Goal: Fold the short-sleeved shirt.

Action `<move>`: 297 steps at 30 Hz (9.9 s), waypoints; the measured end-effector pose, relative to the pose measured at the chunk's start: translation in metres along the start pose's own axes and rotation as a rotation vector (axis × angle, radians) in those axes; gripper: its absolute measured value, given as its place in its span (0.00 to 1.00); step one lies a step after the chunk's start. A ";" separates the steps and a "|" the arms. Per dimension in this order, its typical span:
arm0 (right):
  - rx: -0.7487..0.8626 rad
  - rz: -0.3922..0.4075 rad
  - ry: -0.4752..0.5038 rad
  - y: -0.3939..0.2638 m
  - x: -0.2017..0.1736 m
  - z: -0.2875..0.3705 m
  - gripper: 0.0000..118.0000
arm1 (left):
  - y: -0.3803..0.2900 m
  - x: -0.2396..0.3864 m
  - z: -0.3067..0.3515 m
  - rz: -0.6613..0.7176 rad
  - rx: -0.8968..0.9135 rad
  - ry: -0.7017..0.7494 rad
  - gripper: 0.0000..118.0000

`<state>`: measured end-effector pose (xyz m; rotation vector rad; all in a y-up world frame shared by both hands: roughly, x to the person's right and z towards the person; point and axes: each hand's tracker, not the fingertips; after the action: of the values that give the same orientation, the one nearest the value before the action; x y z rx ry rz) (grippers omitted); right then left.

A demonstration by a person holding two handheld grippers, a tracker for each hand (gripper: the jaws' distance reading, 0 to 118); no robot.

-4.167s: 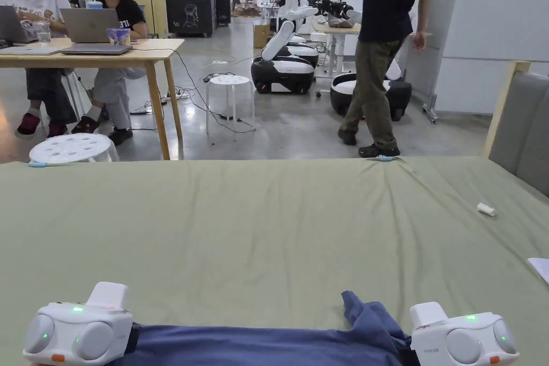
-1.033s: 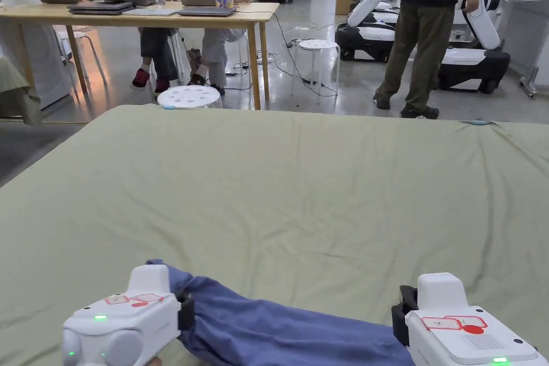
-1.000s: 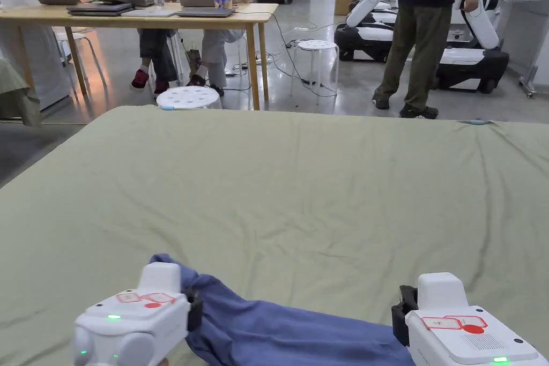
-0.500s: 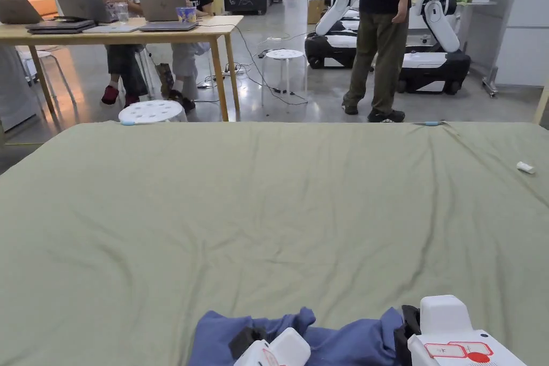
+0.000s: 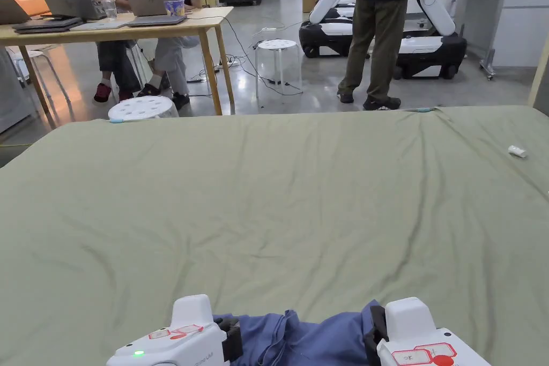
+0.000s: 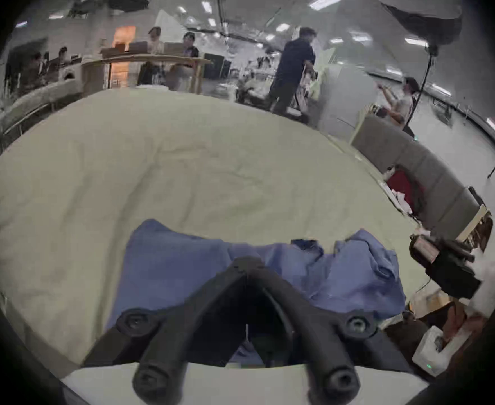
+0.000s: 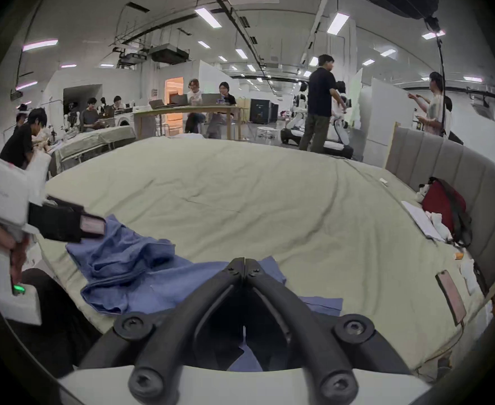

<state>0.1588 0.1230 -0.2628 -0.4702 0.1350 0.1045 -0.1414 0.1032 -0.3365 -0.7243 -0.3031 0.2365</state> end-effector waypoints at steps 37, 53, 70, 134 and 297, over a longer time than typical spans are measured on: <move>-0.053 0.021 -0.041 0.038 -0.036 -0.004 0.00 | -0.031 -0.122 -0.026 0.816 -0.023 -0.372 0.53; -0.054 0.030 -0.021 0.042 -0.040 -0.005 0.00 | 0.021 -0.111 0.046 0.147 0.104 0.173 0.11; -0.128 -0.094 -0.052 0.018 0.021 0.007 0.00 | -0.048 0.141 -0.038 -0.758 -0.090 0.288 0.10; -0.347 -0.244 0.220 -0.019 -0.026 -0.089 0.00 | -0.049 -0.046 -0.066 0.673 -0.134 -0.654 0.72; 0.242 -0.262 -0.257 0.188 0.018 0.024 1.00 | 0.139 0.060 0.114 -0.333 0.635 0.261 1.00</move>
<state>0.1544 0.3023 -0.3277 -0.2262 -0.1649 -0.1079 -0.1404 0.2928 -0.3382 -0.0665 -0.0829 -0.0828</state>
